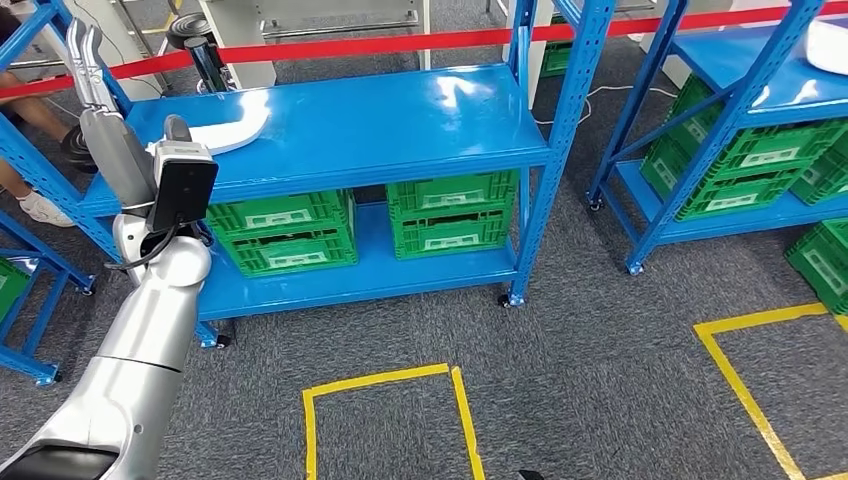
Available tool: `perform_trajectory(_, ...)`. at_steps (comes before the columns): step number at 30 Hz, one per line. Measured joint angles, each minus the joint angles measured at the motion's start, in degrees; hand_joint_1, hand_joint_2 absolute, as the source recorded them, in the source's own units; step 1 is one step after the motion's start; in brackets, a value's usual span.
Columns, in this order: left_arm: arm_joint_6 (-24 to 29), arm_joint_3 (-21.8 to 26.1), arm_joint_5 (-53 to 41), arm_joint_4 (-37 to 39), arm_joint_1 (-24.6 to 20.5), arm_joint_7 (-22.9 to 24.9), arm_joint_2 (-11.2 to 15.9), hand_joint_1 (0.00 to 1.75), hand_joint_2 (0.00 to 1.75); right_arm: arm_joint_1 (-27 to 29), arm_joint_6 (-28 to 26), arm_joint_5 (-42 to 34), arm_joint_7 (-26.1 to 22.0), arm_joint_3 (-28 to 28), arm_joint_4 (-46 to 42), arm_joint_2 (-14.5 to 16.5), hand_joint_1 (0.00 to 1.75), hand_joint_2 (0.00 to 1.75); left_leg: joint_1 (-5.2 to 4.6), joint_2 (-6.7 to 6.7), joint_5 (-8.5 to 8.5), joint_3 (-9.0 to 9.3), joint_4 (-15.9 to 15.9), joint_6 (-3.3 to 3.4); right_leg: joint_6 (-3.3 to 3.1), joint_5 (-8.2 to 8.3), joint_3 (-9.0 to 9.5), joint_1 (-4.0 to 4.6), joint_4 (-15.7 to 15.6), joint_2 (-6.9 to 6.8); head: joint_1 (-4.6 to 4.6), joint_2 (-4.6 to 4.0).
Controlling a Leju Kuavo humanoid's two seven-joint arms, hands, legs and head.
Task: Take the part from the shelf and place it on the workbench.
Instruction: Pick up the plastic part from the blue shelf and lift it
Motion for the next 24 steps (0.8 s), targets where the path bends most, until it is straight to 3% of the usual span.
perform_trajectory(2,-0.01,-0.01,0.0,0.02,-0.12,-0.01,-0.02,0.0,0.0,-0.08,0.01,-0.02,-0.14,0.0,0.0,-0.01,0.0,0.0,-0.28,0.03,0.41,1.74,-3.4,0.63,0.73,-0.19,0.2,0.11,-0.12,-0.04,0.08,0.0)
perform_trajectory(6,-0.01,-0.05,0.09,-0.04,-0.38,0.0,0.13,0.0,0.0,-0.13,0.13,-0.09,0.0,0.0,0.0,-0.04,0.0,0.0,-0.31,-0.18,0.32,2.61,-4.22,2.48,2.14,-0.96,0.12,0.02,0.67,-0.15,0.26,0.0)
perform_trajectory(7,-0.01,-0.11,0.15,-0.04,-0.48,0.0,0.09,0.0,0.0,-0.14,0.22,-0.09,0.07,-0.01,0.0,-0.05,0.0,0.0,-0.2,-0.19,0.33,2.92,-4.49,2.87,2.35,-2.01,-0.97,0.01,2.89,-0.13,0.37,0.0)
perform_trajectory(9,0.0,-0.38,0.33,0.13,-0.52,0.0,0.0,0.0,0.0,-0.12,0.42,-0.05,0.04,-0.02,0.0,-0.06,0.0,0.0,-0.31,-0.21,0.1,3.12,-4.58,3.41,2.54,-4.81,-5.08,0.06,10.15,-0.08,0.56,0.0)
perform_trajectory(10,0.01,-0.57,0.45,0.27,-0.46,0.0,-0.01,0.0,0.0,-0.07,0.49,0.01,0.01,-0.03,0.0,-0.06,0.0,0.0,-0.42,-0.26,-0.04,3.15,-4.53,3.54,2.58,-5.69,-7.24,0.11,13.52,-0.08,0.57,0.0)
perform_trajectory(11,0.0,-0.74,0.56,0.44,-0.39,0.01,-0.01,0.0,0.0,0.0,0.53,0.1,0.07,-0.04,0.0,-0.06,0.0,0.0,-0.53,-0.32,-0.21,3.22,-4.45,3.63,2.53,-5.53,-8.63,0.17,15.17,-0.07,0.58,0.0)
perform_trajectory(12,-0.01,-0.88,0.66,0.58,-0.37,0.01,-0.01,0.0,0.0,0.05,0.58,0.23,0.18,-0.04,0.0,-0.06,0.0,0.0,-0.61,-0.4,-0.41,3.35,-4.34,3.63,2.39,-4.27,-8.89,0.23,14.62,-0.07,0.58,0.0)
perform_trajectory(13,-0.01,-0.96,0.72,0.69,-0.39,0.01,-0.01,0.0,0.0,0.08,0.62,0.38,0.28,-0.04,0.0,-0.06,0.0,0.0,-0.67,-0.47,-0.66,3.55,-4.22,3.57,2.18,-2.18,-7.97,0.31,11.89,-0.07,0.58,0.0)
perform_trajectory(14,-0.02,-1.02,0.75,0.76,-0.43,0.01,-0.01,0.0,0.0,0.08,0.67,0.52,0.35,-0.04,0.0,-0.06,0.0,0.0,-0.7,-0.52,-0.95,3.8,-4.08,3.46,1.88,0.11,-6.29,0.4,7.85,-0.08,0.58,0.0)
perform_trajectory(16,-0.02,-1.25,0.78,0.87,-0.58,0.0,0.02,0.0,0.0,0.03,0.87,0.72,0.35,-0.04,0.0,-0.06,0.0,0.0,-0.92,-0.6,-1.56,4.05,-3.83,2.95,1.29,2.28,-3.28,0.69,1.46,-0.09,0.57,0.0)
perform_trajectory(18,-0.01,-1.54,0.77,0.97,-0.69,-0.01,0.04,0.0,0.0,-0.02,1.03,0.87,0.35,-0.04,0.0,-0.06,0.0,0.0,-1.04,-0.68,-1.96,4.13,-3.87,2.33,0.81,1.92,-2.38,0.94,-0.17,-0.08,0.54,0.0)
perform_trajectory(21,0.17,-1.79,0.73,1.04,-0.95,0.0,0.11,0.0,0.0,0.01,1.06,1.0,0.38,-0.04,0.0,-0.07,0.0,0.0,-0.93,-0.55,-2.77,4.22,-3.14,1.37,-0.07,1.73,-1.5,0.65,-0.69,-0.03,0.4,0.0)
perform_trajectory(22,0.26,-1.84,0.73,1.08,-1.11,0.0,0.2,0.0,0.0,0.0,1.07,1.05,0.37,-0.04,0.0,-0.09,0.0,0.0,-0.86,-0.47,-3.65,3.37,-1.24,1.01,-0.4,1.6,-1.03,0.48,-0.9,-0.04,0.29,0.0)
perform_trajectory(24,0.39,-2.01,0.75,1.28,-1.23,-0.02,0.38,0.0,0.0,-0.01,1.09,1.25,0.36,-0.04,0.0,-0.13,0.0,0.0,-0.53,-0.34,-6.18,-0.47,5.71,0.41,-0.81,1.01,-0.23,0.33,-1.0,-0.08,0.05,0.0)
